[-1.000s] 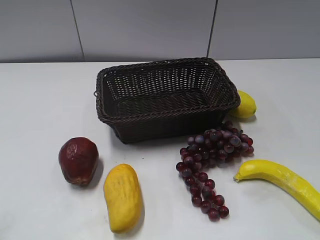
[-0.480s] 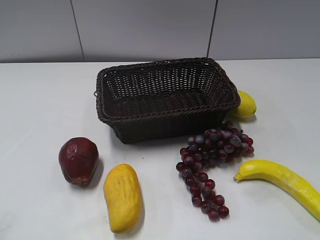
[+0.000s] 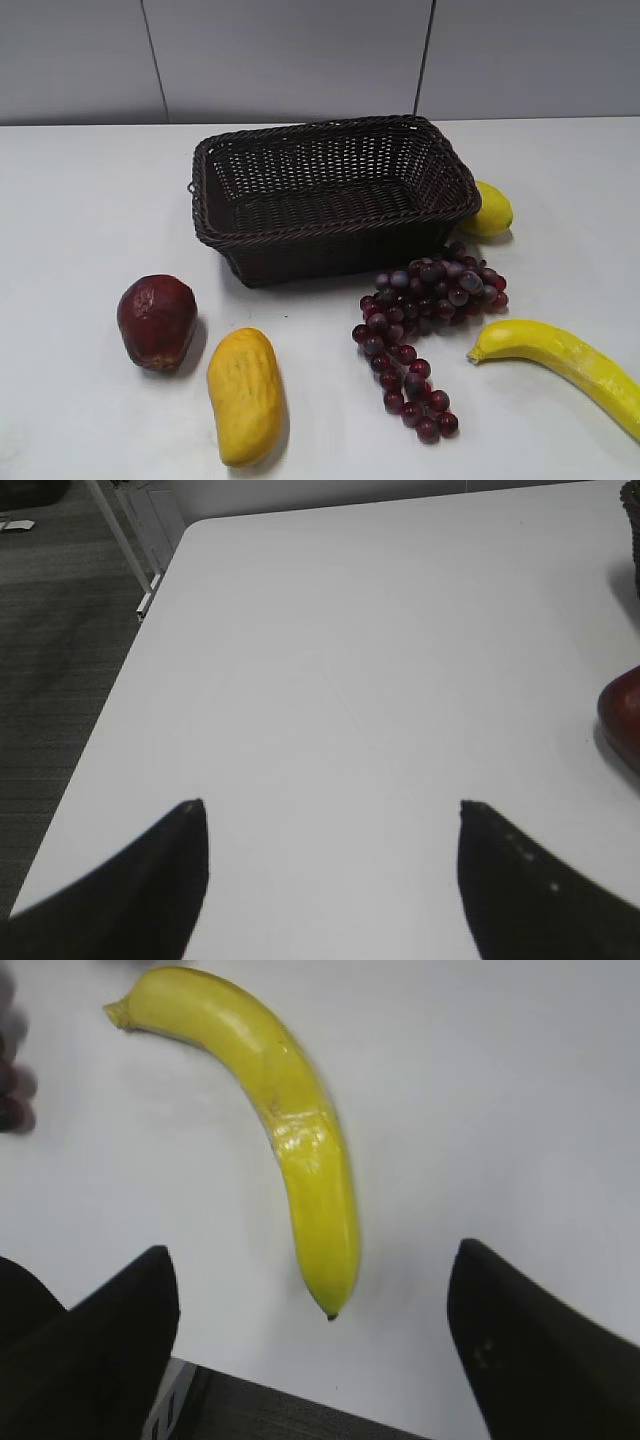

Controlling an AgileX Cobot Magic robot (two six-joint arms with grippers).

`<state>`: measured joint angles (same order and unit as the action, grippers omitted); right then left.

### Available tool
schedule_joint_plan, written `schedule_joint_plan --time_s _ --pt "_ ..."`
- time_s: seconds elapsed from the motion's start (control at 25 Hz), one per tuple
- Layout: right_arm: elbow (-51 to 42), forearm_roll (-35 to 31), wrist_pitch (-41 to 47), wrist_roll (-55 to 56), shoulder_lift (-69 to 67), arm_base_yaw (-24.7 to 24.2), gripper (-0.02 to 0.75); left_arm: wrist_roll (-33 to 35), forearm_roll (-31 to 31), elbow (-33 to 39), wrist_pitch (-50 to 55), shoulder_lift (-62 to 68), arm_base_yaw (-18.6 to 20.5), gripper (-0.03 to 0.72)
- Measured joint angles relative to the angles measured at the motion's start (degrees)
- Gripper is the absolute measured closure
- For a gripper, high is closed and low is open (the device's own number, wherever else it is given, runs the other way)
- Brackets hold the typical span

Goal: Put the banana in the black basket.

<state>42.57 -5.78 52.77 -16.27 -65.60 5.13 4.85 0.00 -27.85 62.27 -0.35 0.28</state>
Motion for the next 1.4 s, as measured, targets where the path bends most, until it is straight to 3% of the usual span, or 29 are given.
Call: schedule_joint_plan --time_s 0.28,0.6,1.4 --pt "0.0 -2.4 -7.0 -6.2 -11.3 1.6 0.099 0.0 0.0 0.0 0.0 0.0 0.0 0.113" --pt "0.0 3.2 -13.7 -7.6 -22.1 7.7 0.099 0.0 0.0 0.0 0.0 0.0 0.0 0.113" --pt "0.1 5.8 -21.8 -9.5 -34.9 7.7 0.132 0.0 0.0 0.0 0.0 0.0 0.0 0.113"
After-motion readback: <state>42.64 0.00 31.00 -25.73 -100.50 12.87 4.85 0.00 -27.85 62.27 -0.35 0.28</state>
